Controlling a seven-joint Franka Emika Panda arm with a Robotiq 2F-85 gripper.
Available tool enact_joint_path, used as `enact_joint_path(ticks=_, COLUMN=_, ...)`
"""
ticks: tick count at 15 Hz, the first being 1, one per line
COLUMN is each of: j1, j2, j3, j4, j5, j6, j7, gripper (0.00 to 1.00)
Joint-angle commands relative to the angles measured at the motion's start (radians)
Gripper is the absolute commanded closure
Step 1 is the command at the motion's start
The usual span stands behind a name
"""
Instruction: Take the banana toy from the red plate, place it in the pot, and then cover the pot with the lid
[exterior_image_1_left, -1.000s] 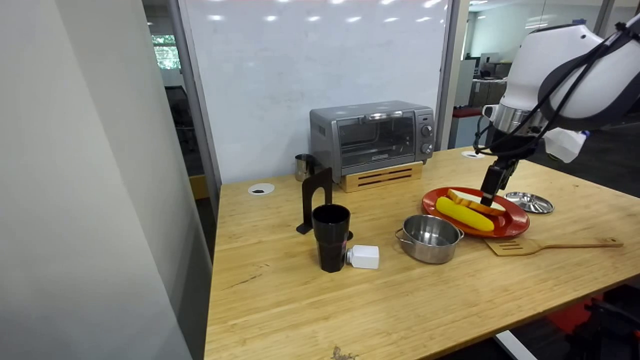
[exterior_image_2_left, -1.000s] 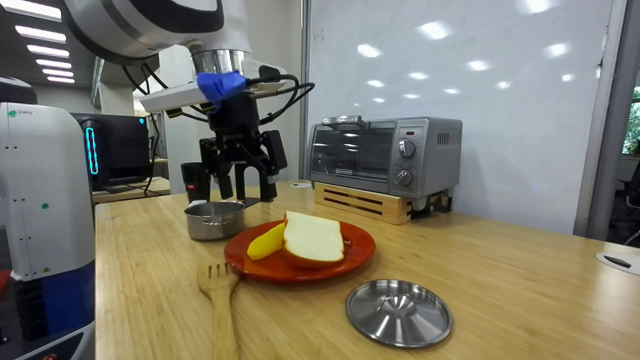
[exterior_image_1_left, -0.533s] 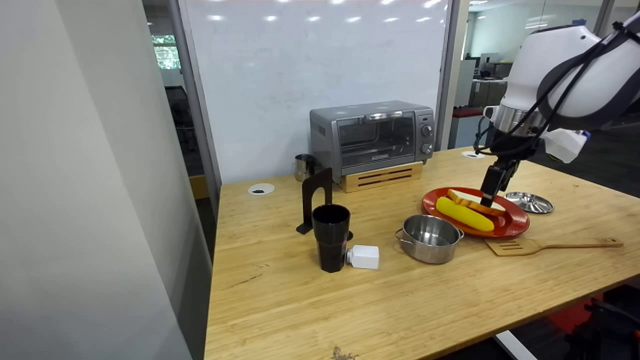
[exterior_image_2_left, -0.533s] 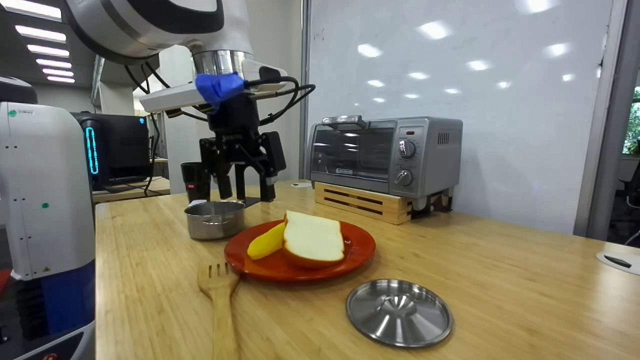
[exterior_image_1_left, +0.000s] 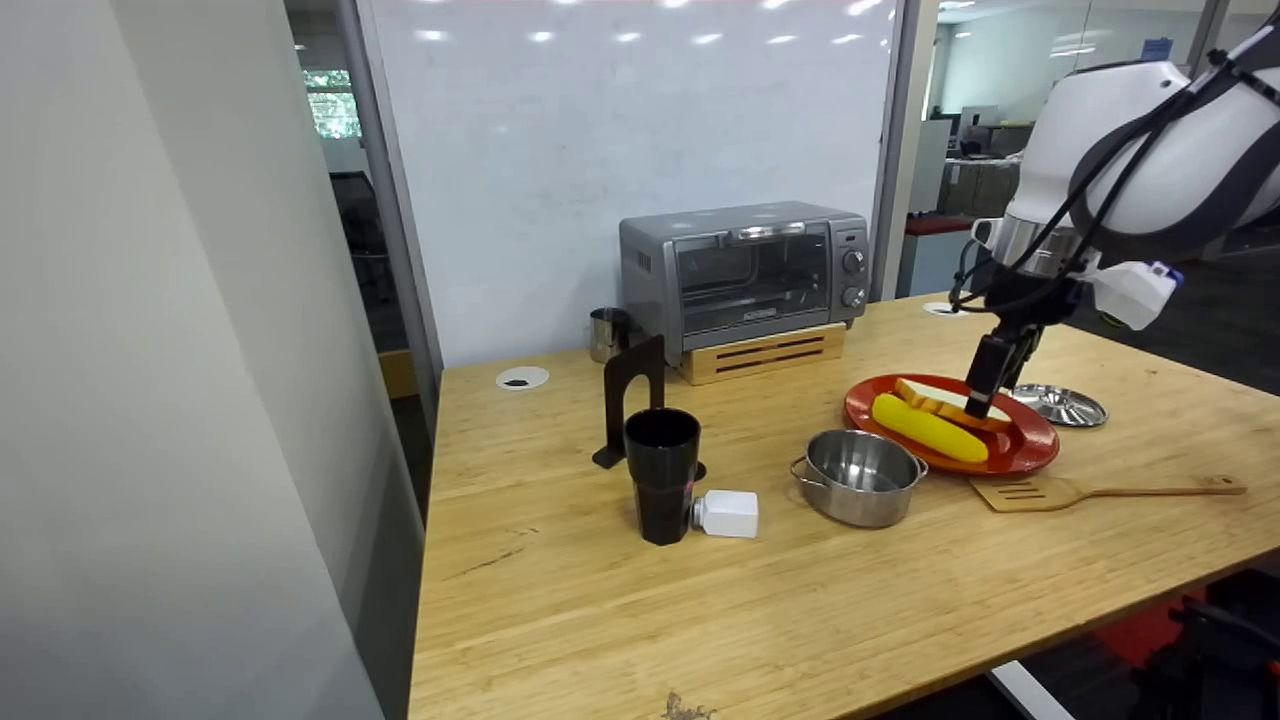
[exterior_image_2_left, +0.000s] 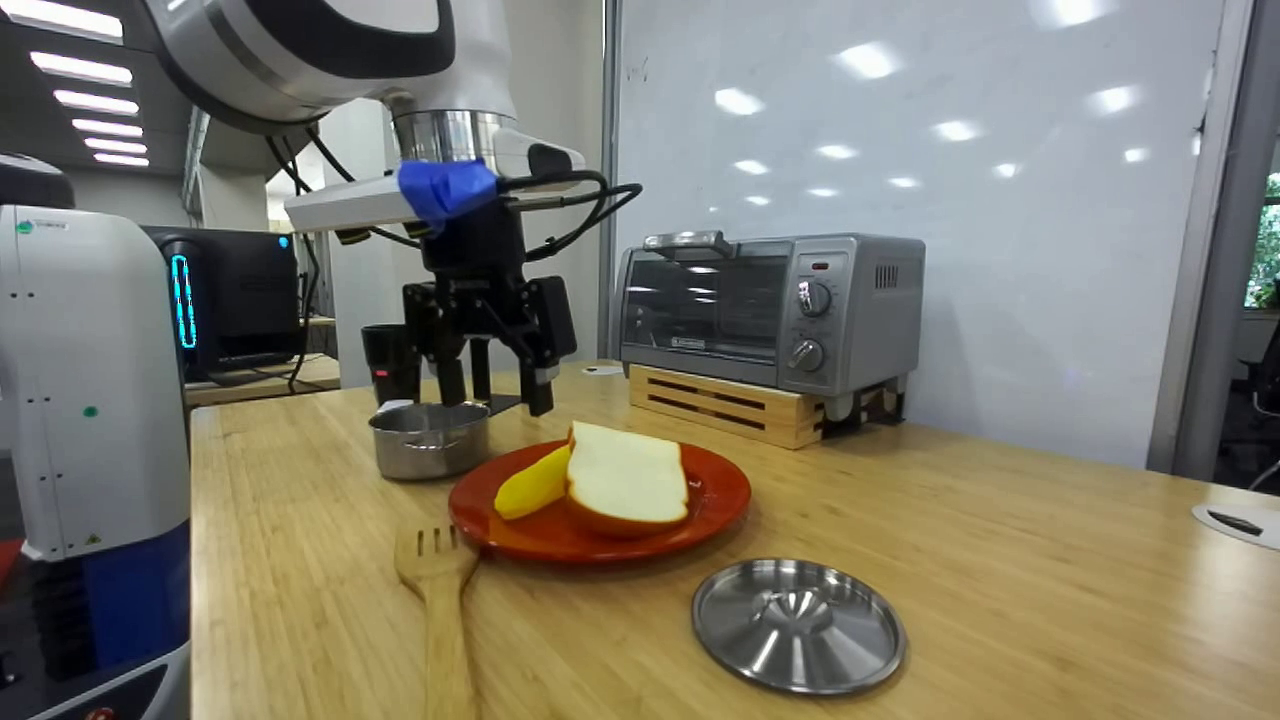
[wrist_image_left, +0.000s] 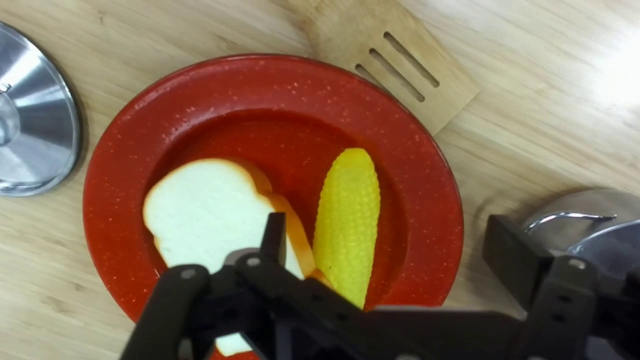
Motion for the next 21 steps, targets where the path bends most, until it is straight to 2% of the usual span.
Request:
enact_joint_path(ticks=1, j1=-0.009, j2=0.069, j3=-0.011, j4=0.008, j5=0.022, j6=0.053, j7=-0.063, gripper=0.00)
enact_joint_path(ticks=11, j1=-0.013, j2=0.228, j3=0.011, j4=0.065, j5=0.023, j6=0.162, j7=-0.049, gripper=0.00)
enact_joint_path(ticks=16, j1=0.006, j2=0.230, j3=0.023, j4=0.089, j5=-0.079, j6=0.135, j7=0.077, gripper=0.00)
enact_joint_path(ticks=18, j1=0.020, j2=0.210, j3=0.022, j4=0.093, j5=-0.173, j6=0.128, j7=0.170, gripper=0.00)
enact_joint_path(ticks=21, j1=0.033, j2=0.188, j3=0.032, j4=0.097, j5=-0.254, j6=0.113, j7=0.265, gripper=0.00)
